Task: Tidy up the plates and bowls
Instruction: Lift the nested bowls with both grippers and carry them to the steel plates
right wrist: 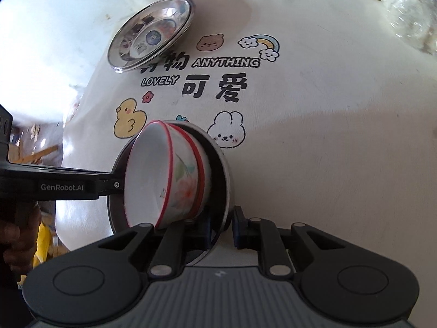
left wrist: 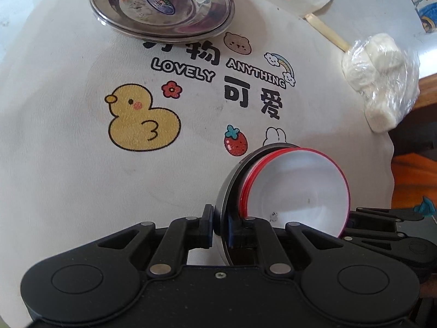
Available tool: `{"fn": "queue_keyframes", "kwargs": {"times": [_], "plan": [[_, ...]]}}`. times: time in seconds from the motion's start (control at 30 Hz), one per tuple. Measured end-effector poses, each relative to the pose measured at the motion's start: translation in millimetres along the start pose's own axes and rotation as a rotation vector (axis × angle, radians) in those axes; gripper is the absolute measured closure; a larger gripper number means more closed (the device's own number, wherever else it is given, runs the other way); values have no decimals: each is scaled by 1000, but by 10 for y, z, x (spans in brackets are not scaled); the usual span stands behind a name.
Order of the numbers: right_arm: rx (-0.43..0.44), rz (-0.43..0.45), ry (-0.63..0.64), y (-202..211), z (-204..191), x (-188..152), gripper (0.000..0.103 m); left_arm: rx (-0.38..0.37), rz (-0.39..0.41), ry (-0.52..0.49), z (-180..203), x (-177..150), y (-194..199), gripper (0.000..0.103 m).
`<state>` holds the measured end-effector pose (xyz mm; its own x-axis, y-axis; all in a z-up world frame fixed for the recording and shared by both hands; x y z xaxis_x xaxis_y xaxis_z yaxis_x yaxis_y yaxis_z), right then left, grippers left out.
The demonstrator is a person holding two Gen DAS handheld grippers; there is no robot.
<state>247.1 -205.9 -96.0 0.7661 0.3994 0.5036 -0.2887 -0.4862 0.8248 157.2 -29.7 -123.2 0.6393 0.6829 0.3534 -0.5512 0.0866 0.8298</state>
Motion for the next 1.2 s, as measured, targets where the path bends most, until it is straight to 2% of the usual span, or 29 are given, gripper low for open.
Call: {"fn": "queue_keyframes", "kwargs": {"times": [0.23, 0.47, 0.83, 1.2], "plan": [[-33, 45, -73, 54, -174, 9, 86, -12, -22, -68, -67, 176, 93, 94], [-35, 98, -144, 32, -337, 158, 86, -8, 6, -62, -227, 376, 238, 94], [-20, 123, -144, -169, -670, 321, 87, -9, 26, -52, -599, 618, 385, 94], [-25, 143, -141, -276, -883, 573, 88, -49, 55, -25, -860, 848, 471, 96]]}}
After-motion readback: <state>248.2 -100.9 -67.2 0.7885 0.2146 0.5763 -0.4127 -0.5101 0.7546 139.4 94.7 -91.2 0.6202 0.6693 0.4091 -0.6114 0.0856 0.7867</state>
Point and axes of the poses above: each gripper's, at about its wrist camera, not at the fingertips, and y roughly against the way its jaws point, z to its right, x to its top, the point moved 1 cm from there along -y, roughly the way its jaws point, and after that the axes turned 14 degrees about z, right-handed, at the moved point
